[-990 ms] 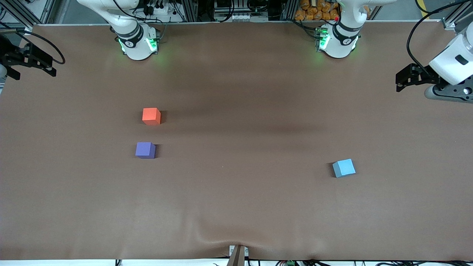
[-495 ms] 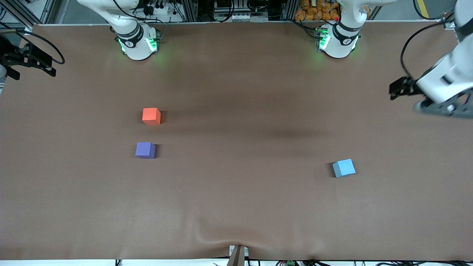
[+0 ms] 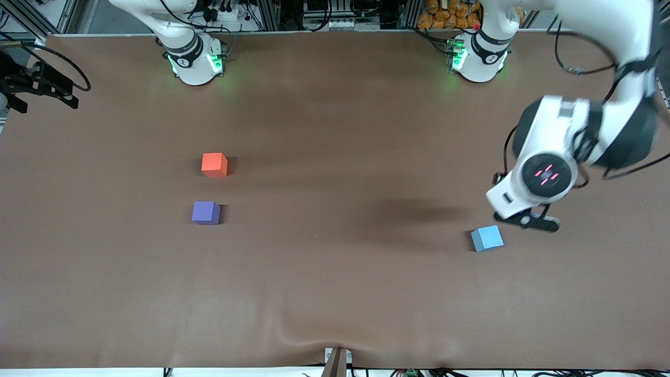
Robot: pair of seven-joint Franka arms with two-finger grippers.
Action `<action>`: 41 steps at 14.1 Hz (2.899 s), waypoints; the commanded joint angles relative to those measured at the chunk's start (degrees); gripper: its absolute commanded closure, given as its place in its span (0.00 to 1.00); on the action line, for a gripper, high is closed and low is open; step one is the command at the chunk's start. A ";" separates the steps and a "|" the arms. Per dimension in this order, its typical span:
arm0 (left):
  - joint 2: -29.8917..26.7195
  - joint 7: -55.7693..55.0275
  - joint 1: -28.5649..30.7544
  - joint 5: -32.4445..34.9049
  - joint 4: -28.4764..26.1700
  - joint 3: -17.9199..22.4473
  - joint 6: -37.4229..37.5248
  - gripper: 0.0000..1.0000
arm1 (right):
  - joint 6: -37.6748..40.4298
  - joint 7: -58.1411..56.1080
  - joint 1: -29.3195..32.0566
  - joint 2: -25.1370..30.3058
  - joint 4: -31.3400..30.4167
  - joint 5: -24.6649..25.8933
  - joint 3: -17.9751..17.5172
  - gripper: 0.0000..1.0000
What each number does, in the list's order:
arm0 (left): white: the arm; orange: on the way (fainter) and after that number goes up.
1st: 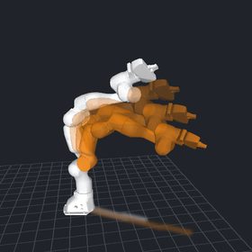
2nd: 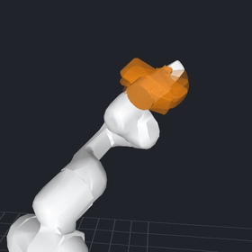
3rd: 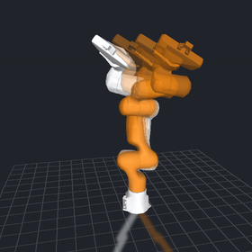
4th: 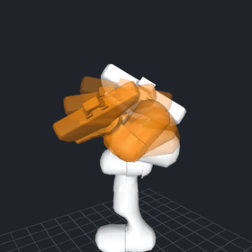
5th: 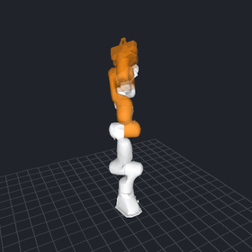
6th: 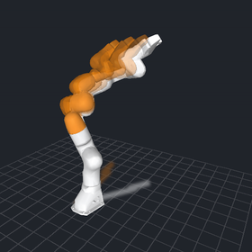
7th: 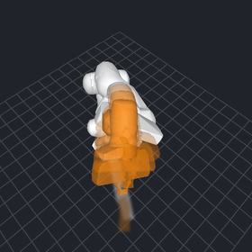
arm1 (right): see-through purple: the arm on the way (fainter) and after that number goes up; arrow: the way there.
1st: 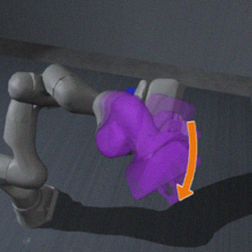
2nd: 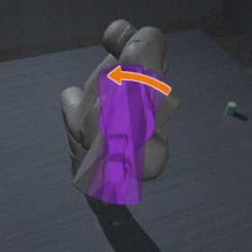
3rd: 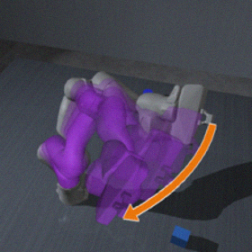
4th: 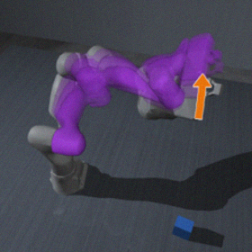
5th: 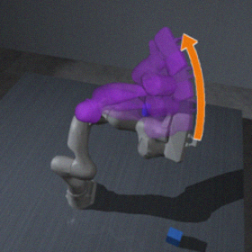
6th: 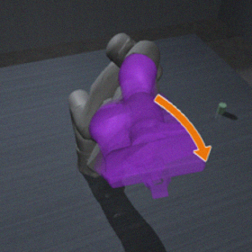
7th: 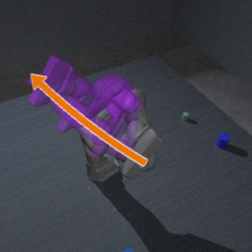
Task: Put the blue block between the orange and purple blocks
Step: 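Lower the left gripper and grasp the light blue block, then carry the light blue block with the left gripper to the table middle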
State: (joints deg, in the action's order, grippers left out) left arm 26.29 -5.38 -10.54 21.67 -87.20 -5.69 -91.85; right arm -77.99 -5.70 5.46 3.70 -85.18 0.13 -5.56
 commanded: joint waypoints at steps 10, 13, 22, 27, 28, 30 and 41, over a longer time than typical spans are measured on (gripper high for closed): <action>5.62 -10.96 9.14 -17.89 -13.14 -0.11 -34.08 0.00 | -4.02 0.69 0.69 0.51 -0.78 -1.96 -0.32 0.00; 5.88 -11.23 9.05 -17.89 -15.63 -0.02 -38.65 0.00 | -4.10 0.60 1.04 0.51 -0.87 -2.85 -0.32 0.00; 9.05 -10.01 8.61 -16.93 -14.93 -0.02 -43.85 0.66 | -3.75 0.34 2.18 0.52 -1.22 -3.12 -0.32 0.00; 6.77 -10.70 5.11 -11.48 -14.31 -2.83 -43.76 0.66 | -4.01 0.25 2.27 0.51 -1.22 -3.20 -0.32 0.00; 6.06 -11.31 2.83 -11.56 -14.66 -3.88 -43.33 0.66 | -4.10 0.25 2.36 0.51 -1.22 -3.29 -0.32 0.00; 4.57 -16.30 -2.87 -11.48 -15.45 -4.33 -41.93 0.66 | -4.02 0.25 2.27 0.51 -1.22 -3.38 -0.32 0.00; 13.52 -61.84 -36.47 -13.50 -4.31 -4.77 -39.98 0.54 | -4.10 0.16 2.01 0.43 -1.13 -3.38 -0.41 0.00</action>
State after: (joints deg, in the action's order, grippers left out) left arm 35.90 -65.11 -46.48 8.84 -97.59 -11.11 -132.57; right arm -81.62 -5.67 6.67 3.66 -85.90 -2.23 -5.36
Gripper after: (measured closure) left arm 0.436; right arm 0.000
